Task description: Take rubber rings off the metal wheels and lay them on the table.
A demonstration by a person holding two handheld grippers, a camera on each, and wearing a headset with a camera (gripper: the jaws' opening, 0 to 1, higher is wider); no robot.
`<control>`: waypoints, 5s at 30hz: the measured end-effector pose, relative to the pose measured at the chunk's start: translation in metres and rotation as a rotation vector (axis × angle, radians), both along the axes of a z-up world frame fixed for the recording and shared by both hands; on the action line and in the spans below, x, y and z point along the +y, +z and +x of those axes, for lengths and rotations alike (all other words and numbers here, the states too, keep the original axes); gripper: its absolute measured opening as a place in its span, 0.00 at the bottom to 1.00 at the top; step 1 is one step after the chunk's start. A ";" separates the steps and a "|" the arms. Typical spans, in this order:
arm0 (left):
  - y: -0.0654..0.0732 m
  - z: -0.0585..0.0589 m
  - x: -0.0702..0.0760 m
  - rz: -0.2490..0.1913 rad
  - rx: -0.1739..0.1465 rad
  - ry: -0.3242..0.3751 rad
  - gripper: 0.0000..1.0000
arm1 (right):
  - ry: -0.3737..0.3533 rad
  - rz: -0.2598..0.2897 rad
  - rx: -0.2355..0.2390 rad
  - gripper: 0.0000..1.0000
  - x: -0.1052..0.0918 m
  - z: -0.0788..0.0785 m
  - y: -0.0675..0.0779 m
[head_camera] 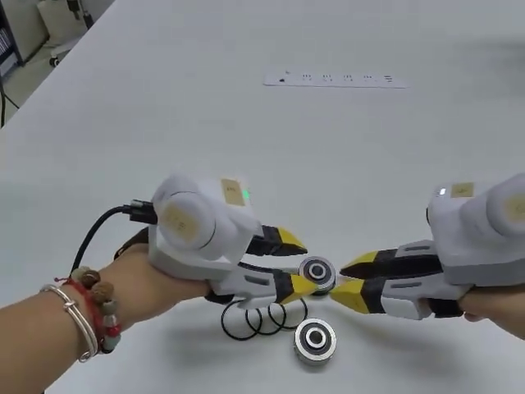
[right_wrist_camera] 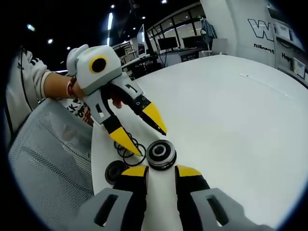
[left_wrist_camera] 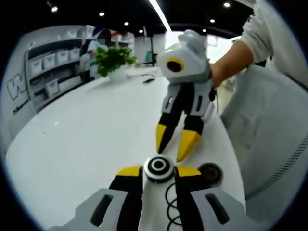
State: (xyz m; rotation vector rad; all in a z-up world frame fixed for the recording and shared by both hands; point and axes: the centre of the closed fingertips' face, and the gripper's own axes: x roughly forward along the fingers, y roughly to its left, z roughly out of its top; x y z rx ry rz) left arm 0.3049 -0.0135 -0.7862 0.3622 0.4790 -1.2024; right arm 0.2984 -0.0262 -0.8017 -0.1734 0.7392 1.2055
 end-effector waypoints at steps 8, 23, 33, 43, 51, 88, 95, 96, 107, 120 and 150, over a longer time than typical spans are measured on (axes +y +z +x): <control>0.000 0.002 -0.003 -0.017 0.001 0.018 0.21 | 0.003 0.004 -0.014 0.20 0.003 0.002 -0.002; -0.003 0.003 -0.008 -0.014 -0.013 0.015 0.14 | 0.019 -0.010 -0.035 0.18 0.006 0.004 -0.006; -0.003 0.001 -0.007 -0.019 -0.004 0.019 0.14 | 0.032 -0.039 -0.066 0.08 0.001 0.003 -0.008; -0.003 0.002 -0.006 -0.024 -0.008 0.022 0.14 | 0.004 -0.051 -0.090 0.00 0.000 0.007 -0.007; -0.004 0.001 -0.006 -0.026 -0.021 0.014 0.13 | -0.074 -0.024 -0.008 0.00 -0.002 0.010 -0.006; -0.006 -0.002 -0.008 -0.014 -0.045 -0.008 0.13 | -0.196 0.042 0.124 0.00 -0.005 0.008 0.008; -0.006 -0.002 -0.009 -0.003 -0.051 -0.013 0.13 | -0.200 0.039 0.125 0.00 -0.004 0.009 0.009; -0.006 -0.002 -0.009 0.000 -0.053 -0.014 0.13 | -0.201 0.039 0.127 0.00 -0.004 0.009 0.010; -0.006 -0.002 -0.008 0.010 -0.054 -0.015 0.13 | -0.197 0.034 0.121 0.00 -0.002 0.010 0.011; -0.006 -0.003 -0.008 0.012 -0.058 -0.019 0.13 | -0.166 0.031 0.101 0.00 0.004 0.008 0.014; 0.000 -0.009 -0.006 0.028 -0.050 -0.050 0.17 | -0.156 0.066 0.102 0.00 0.008 0.005 0.030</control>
